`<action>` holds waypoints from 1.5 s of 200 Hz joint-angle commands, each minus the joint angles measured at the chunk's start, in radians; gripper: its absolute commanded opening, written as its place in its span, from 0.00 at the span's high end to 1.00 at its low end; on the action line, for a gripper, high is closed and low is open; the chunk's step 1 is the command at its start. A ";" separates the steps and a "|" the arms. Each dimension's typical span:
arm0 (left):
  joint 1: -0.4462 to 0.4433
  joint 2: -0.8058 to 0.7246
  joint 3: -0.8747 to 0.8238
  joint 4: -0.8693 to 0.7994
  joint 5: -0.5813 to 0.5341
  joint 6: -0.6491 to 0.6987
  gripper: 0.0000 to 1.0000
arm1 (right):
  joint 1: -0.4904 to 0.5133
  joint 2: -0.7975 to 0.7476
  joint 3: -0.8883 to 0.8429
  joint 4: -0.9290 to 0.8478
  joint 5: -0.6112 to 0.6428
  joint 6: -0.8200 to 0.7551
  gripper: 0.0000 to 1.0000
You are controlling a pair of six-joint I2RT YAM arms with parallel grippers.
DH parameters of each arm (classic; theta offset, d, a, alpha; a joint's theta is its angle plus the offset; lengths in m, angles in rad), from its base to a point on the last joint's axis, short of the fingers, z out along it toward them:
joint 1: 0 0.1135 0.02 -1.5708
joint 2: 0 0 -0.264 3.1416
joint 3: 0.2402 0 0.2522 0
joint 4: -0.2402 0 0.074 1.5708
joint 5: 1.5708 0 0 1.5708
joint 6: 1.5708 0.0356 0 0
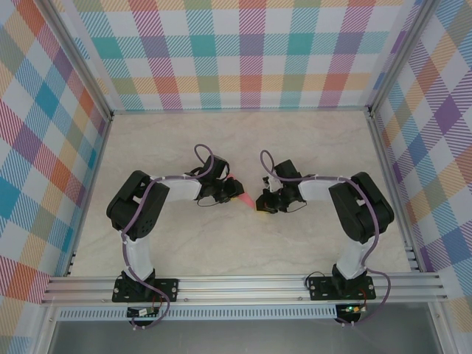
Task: Fold a paper plane with a square sheet of paper (pick it up from the middle)
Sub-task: Fold the wing for the fifth time at the center of the table.
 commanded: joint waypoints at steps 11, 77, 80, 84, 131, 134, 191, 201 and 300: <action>0.002 0.094 -0.021 -0.096 -0.135 0.007 0.74 | -0.002 -0.062 -0.017 -0.126 0.017 0.012 0.94; 0.001 0.102 -0.014 -0.085 -0.112 0.005 0.74 | 0.031 -0.018 0.109 -0.069 -0.033 0.027 0.93; 0.001 0.101 -0.015 -0.086 -0.111 0.005 0.74 | 0.031 -0.008 0.114 -0.067 -0.036 0.029 0.93; 0.002 0.102 -0.014 -0.086 -0.110 0.004 0.74 | 0.032 0.004 0.120 -0.064 -0.041 0.031 0.93; 0.001 0.098 -0.017 -0.086 -0.106 0.007 0.74 | 0.034 0.074 0.141 -0.053 -0.019 0.030 0.94; 0.001 0.097 -0.016 -0.085 -0.105 0.006 0.74 | 0.034 0.079 0.139 -0.054 -0.016 0.029 0.94; 0.001 0.027 0.017 -0.030 0.037 0.156 0.72 | 0.033 0.129 0.077 -0.061 0.031 0.038 0.95; 0.001 0.008 0.013 0.008 0.077 0.166 0.71 | 0.032 0.137 0.071 -0.059 0.033 0.044 0.95; -0.038 -0.018 -0.072 0.143 0.113 0.163 0.70 | 0.033 0.166 0.082 -0.081 0.044 0.053 0.96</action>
